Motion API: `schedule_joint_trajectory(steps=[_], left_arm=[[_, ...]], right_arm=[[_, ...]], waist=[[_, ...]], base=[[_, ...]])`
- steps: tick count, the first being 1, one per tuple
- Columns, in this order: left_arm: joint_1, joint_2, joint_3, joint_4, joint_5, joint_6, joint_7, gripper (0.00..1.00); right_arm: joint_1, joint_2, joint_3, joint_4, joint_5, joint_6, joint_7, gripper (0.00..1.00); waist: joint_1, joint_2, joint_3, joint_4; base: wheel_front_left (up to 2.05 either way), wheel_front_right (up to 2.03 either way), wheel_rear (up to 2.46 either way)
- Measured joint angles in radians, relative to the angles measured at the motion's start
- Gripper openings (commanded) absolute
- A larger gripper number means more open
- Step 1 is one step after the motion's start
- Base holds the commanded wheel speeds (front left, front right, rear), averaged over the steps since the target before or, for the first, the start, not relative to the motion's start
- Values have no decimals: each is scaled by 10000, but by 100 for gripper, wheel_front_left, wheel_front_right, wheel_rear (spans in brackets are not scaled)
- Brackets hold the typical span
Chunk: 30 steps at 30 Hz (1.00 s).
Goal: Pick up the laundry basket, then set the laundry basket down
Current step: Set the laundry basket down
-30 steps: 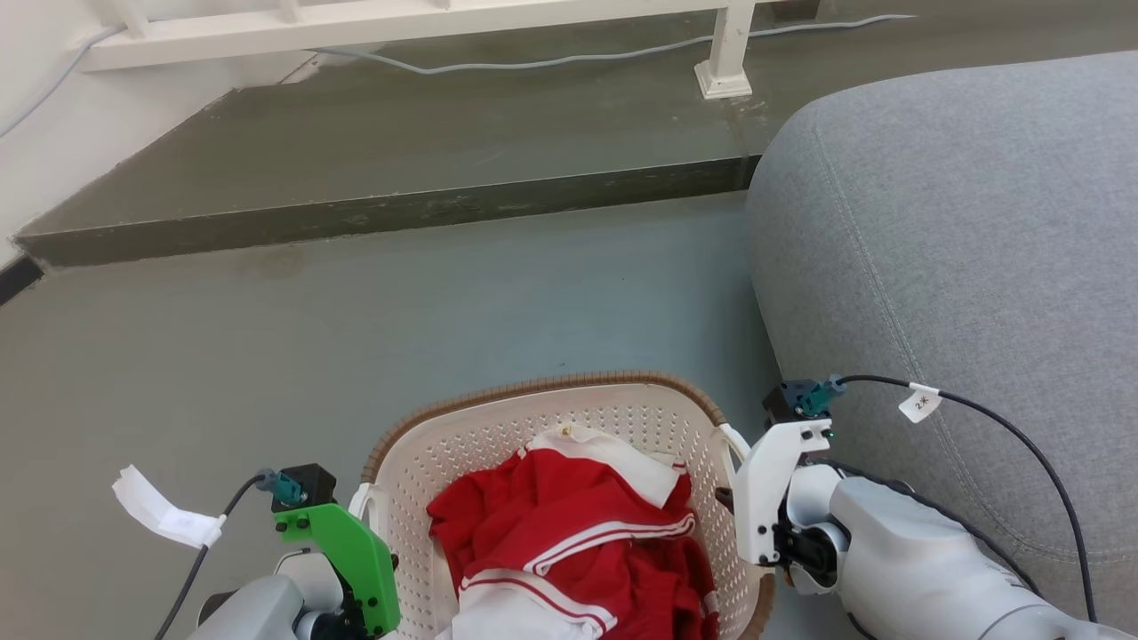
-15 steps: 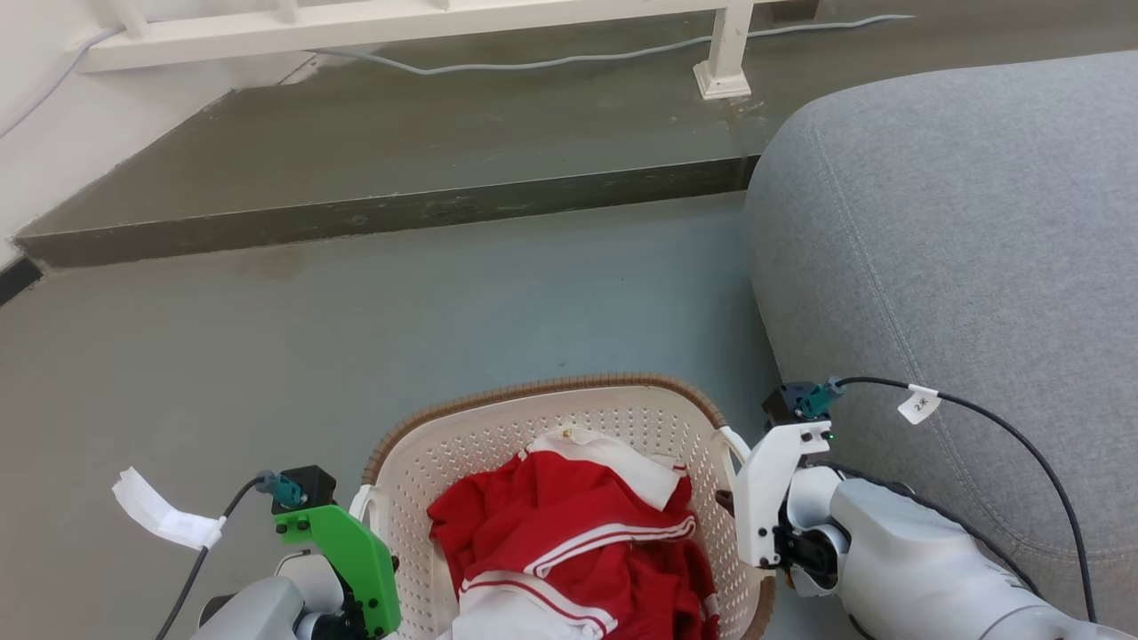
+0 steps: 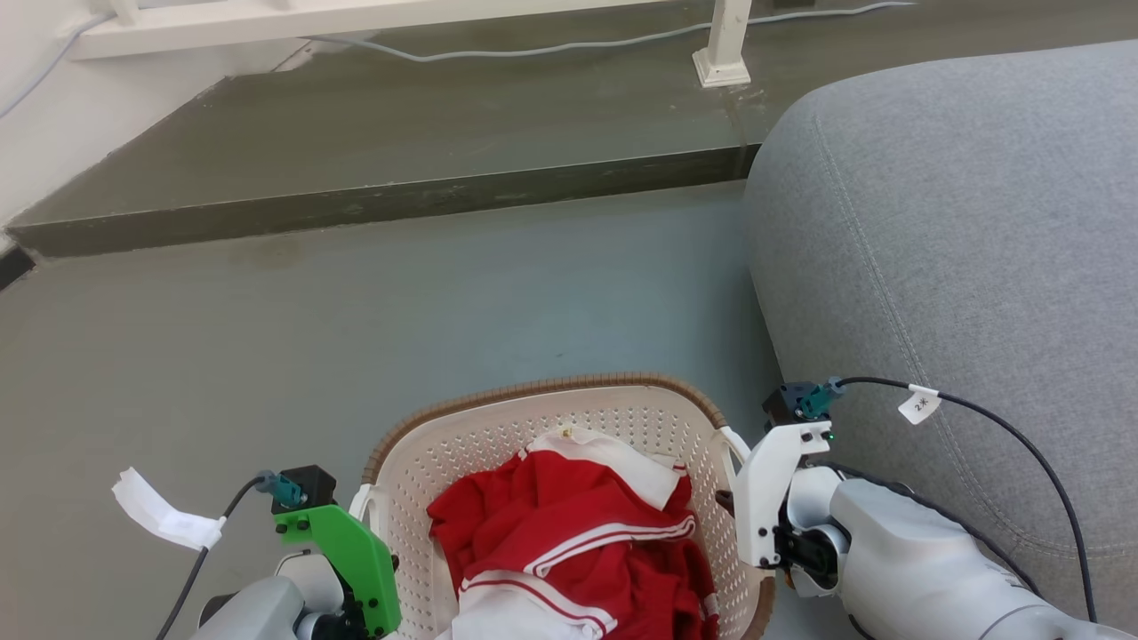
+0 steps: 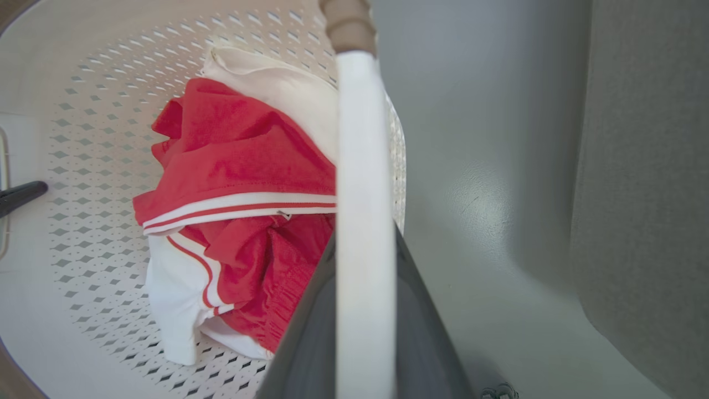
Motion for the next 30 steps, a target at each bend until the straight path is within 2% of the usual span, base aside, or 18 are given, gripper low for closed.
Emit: schedule_joint_trajectory(steps=[15,30], left_arm=[[-340,140,-27,-146,-71,0,-217,0],[-1312,782,12,-773,-36,-10,-1269,0]], right_arm=[[-281,-8,44,-48,96,12,-270,0],[-1308,-8,27,-533,61,-332,-1576,0]], waist=[[0,0,540,4],[1,0,2406,82]], base=[[0,0,0],[0,0,0]])
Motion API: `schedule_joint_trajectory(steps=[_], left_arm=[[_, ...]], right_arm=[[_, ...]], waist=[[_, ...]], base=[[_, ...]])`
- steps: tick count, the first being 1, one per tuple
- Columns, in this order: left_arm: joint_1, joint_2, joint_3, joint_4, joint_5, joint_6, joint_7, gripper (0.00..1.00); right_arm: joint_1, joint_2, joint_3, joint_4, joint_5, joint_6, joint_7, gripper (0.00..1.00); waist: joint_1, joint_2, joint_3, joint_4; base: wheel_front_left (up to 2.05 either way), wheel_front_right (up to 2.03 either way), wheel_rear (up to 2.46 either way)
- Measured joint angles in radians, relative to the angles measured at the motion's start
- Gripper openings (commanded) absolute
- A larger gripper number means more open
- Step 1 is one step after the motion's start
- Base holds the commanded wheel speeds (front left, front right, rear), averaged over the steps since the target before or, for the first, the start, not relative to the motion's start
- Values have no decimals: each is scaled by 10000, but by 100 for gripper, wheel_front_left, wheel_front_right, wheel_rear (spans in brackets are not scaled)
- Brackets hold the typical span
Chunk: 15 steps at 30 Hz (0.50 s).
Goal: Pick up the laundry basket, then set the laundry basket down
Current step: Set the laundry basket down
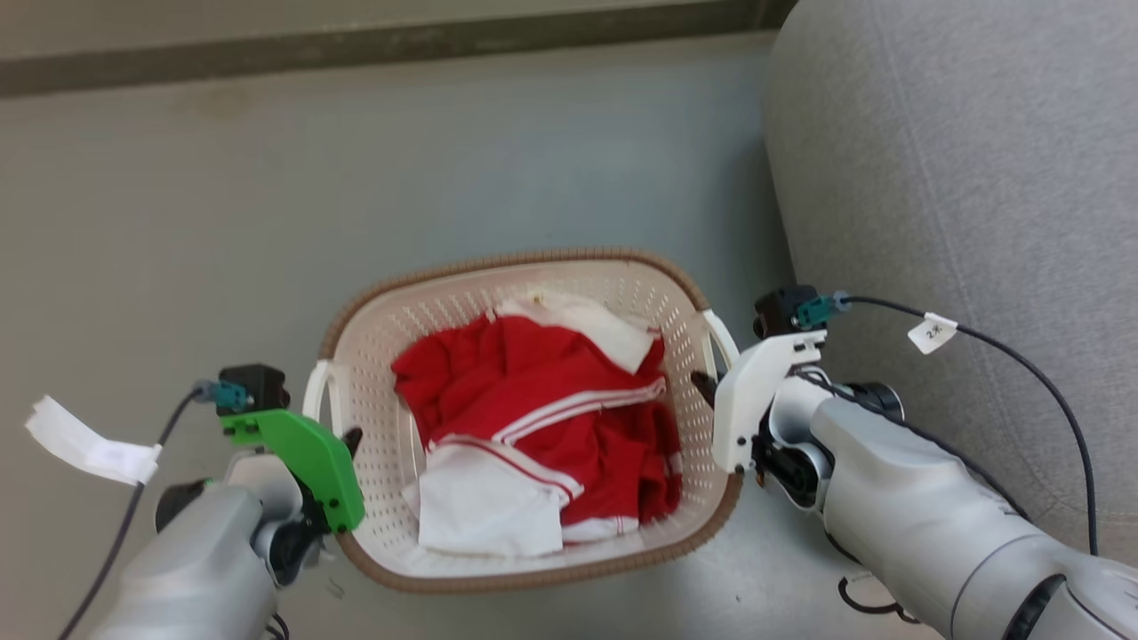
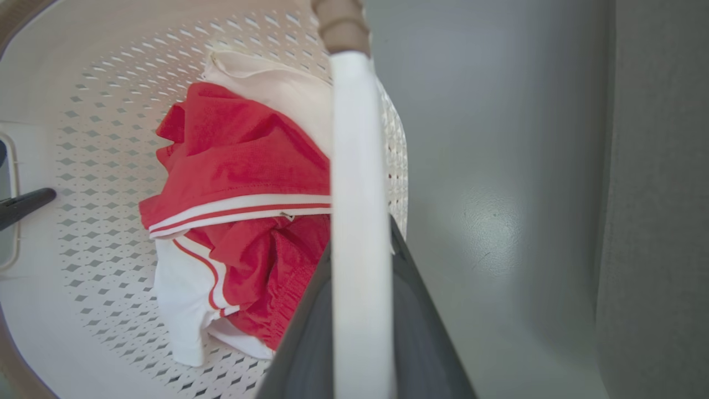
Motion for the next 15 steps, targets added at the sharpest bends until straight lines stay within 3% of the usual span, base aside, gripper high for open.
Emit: schedule_joint_trajectory(steps=[15], left_arm=[[-971,621,88,-698,232,-2,-966,0]], right_arm=[[-943,19,-12,-445,-98,-525,-1193,0]], waist=[[1,0,2114,62]], base=[[0,0,0]])
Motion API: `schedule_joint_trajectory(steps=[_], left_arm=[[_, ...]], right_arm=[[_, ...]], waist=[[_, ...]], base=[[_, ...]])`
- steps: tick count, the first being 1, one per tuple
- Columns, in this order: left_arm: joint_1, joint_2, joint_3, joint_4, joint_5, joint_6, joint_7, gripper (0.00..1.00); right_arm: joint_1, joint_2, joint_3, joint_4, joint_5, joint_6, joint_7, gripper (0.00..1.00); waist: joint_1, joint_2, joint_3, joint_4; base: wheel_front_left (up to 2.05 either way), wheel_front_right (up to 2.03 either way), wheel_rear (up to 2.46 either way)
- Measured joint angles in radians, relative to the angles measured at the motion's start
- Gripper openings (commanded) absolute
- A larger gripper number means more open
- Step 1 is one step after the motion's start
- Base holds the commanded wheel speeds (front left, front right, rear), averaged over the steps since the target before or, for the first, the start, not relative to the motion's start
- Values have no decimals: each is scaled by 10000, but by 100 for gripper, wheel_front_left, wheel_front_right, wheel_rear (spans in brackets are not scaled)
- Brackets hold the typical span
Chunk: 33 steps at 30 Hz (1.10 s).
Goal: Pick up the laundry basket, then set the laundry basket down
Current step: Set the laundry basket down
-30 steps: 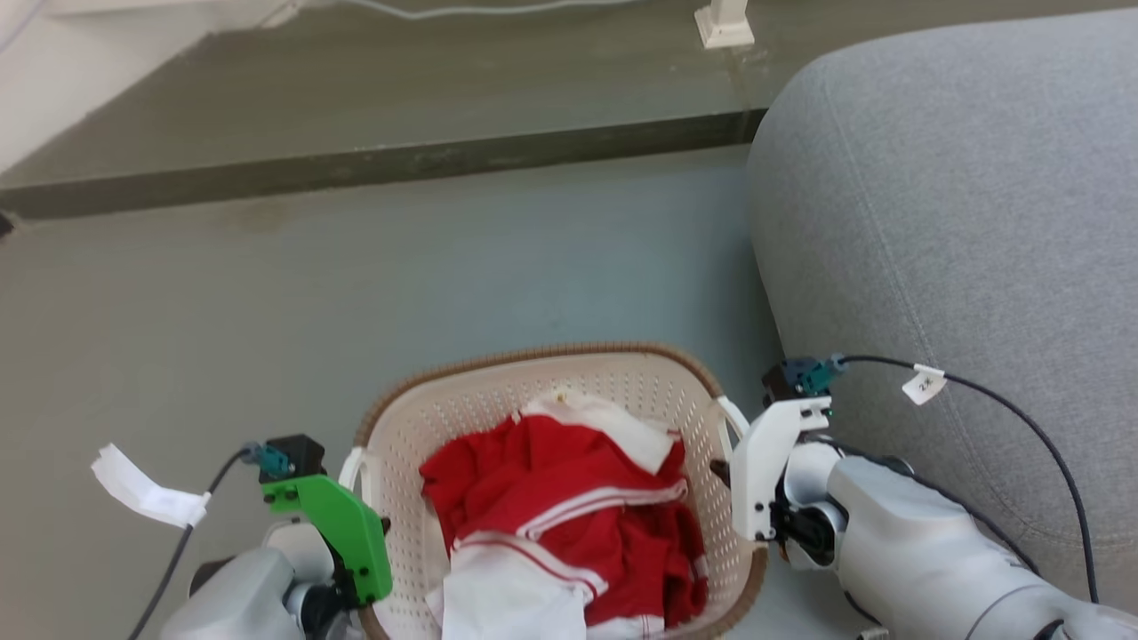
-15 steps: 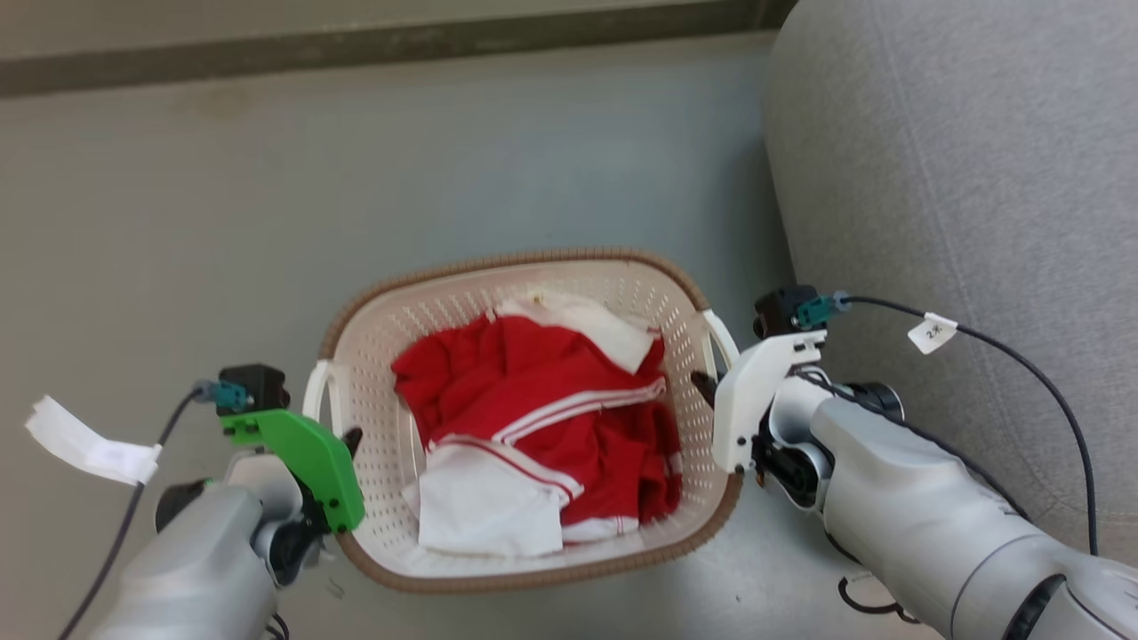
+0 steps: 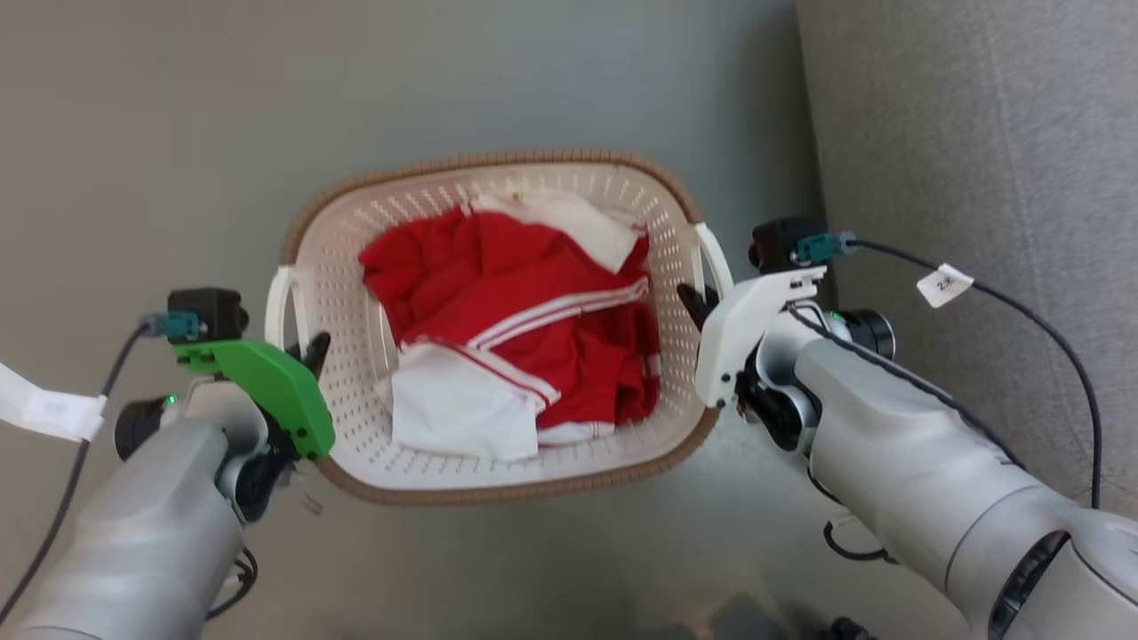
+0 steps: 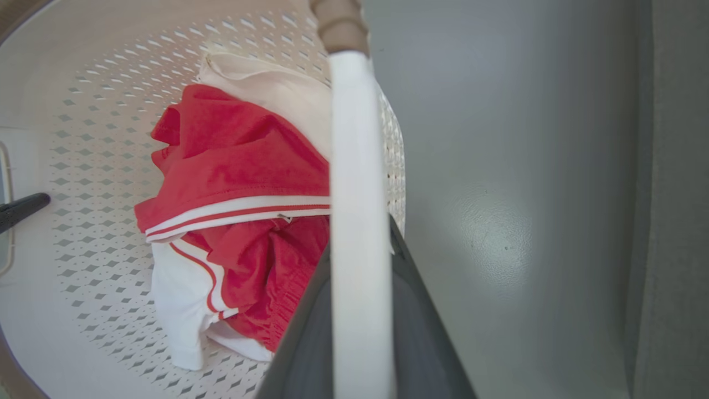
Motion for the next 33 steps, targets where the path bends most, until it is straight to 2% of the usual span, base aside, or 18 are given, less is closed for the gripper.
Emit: schedule_joint_trajectory(steps=[18,33], left_arm=[[-974,525,-19,-468,86,-2,-823,0],[-1295,736,-171,-617,86,-2,-1269,0]], right_arm=[[-938,15,50,-334,-6,-424,-1053,0],[-1274,50,100,-430,42,-529,-1400,0]], waist=[[1,0,2384,71],[0,0,3663,134]], base=[[0,0,0],[0,0,0]])
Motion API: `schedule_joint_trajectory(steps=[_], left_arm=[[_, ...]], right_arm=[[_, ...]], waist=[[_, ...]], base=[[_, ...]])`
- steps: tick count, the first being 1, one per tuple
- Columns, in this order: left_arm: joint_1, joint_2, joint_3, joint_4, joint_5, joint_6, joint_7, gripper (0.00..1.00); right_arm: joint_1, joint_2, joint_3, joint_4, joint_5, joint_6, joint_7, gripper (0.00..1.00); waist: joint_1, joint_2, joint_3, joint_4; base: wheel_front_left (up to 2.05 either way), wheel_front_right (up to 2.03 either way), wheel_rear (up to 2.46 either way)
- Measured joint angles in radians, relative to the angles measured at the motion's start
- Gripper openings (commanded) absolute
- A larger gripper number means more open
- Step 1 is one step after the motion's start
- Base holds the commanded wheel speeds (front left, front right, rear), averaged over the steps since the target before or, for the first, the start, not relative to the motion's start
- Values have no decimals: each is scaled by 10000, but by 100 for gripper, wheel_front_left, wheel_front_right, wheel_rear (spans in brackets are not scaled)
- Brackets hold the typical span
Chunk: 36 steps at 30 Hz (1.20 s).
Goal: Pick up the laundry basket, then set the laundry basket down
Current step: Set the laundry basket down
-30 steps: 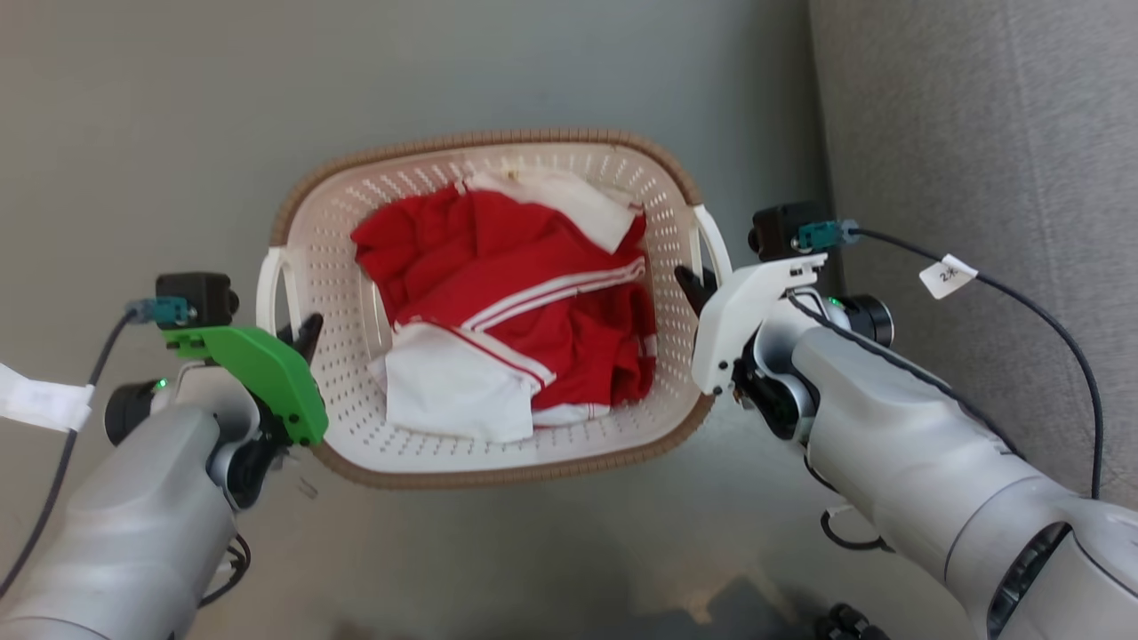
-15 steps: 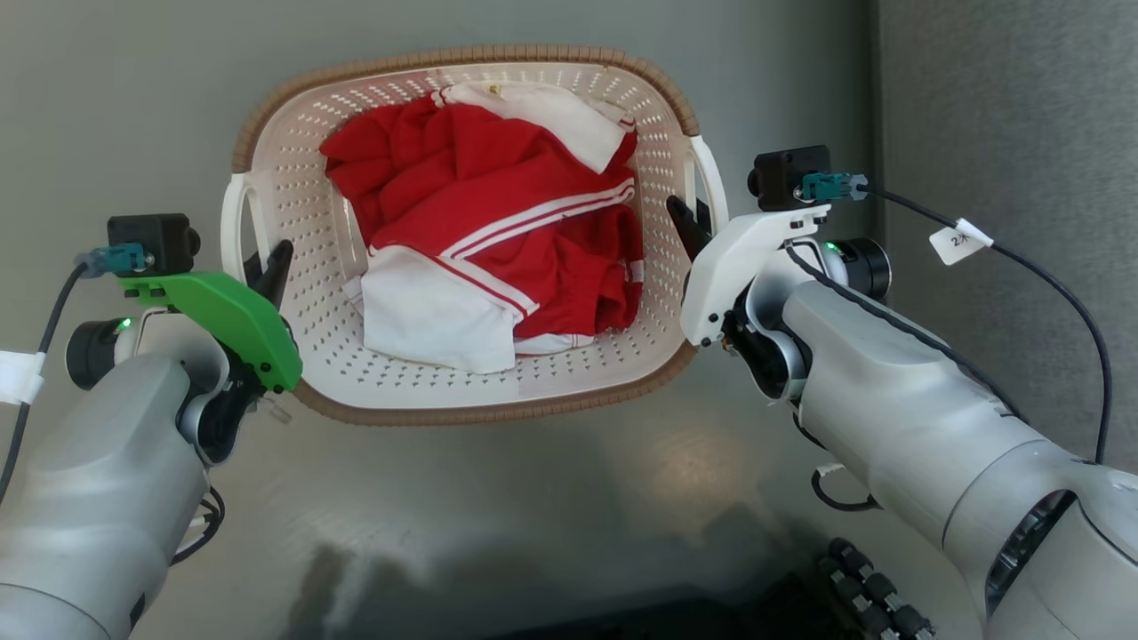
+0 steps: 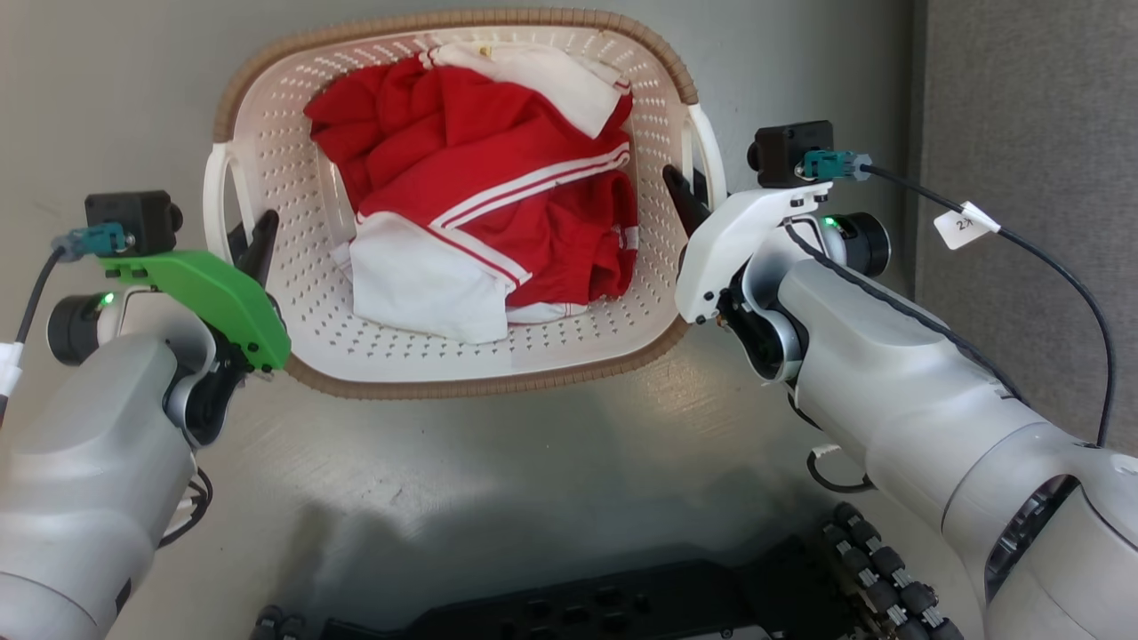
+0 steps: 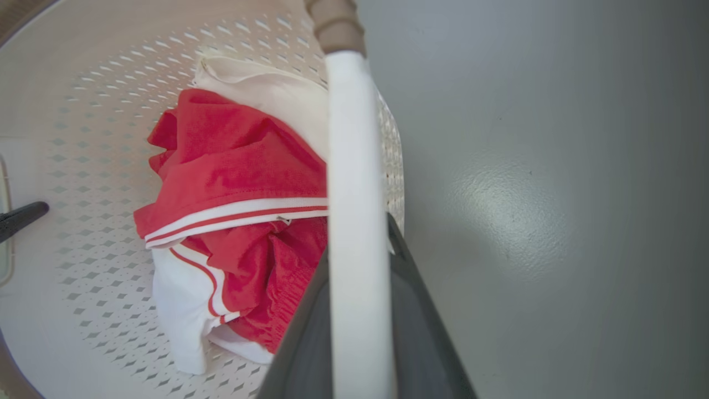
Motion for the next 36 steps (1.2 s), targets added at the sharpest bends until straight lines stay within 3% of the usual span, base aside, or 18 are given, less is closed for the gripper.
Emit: schedule_joint_trajectory(steps=[29,30,31,32,33,36], left_arm=[[-323,63,-523,-13,-79,0,-311,0],[-323,63,-545,-8,-90,0,-311,0],[-323,63,-558,-6,-104,0,-320,22],[-324,65,-571,4,-105,0,-320,58],[-325,79,-589,13,-105,0,-328,100],[-331,151,-604,71,-107,0,-366,100]], right_arm=[[-186,-36,339,65,518,-151,-249,0],[-186,-35,353,75,518,-151,-249,7],[-186,-35,362,82,522,-151,-249,32],[-186,-36,374,84,531,-150,-251,73],[-187,-42,393,88,539,-146,-251,100],[-188,-75,422,102,619,-146,-251,100]], waist=[[-1,0,474,86],[-1,0,477,86],[-1,0,478,87],[-1,0,478,87],[-1,0,478,87],[-1,0,461,86]], base=[[0,0,0],[0,0,0],[0,0,0],[0,0,0],[0,0,0],[0,0,0]])
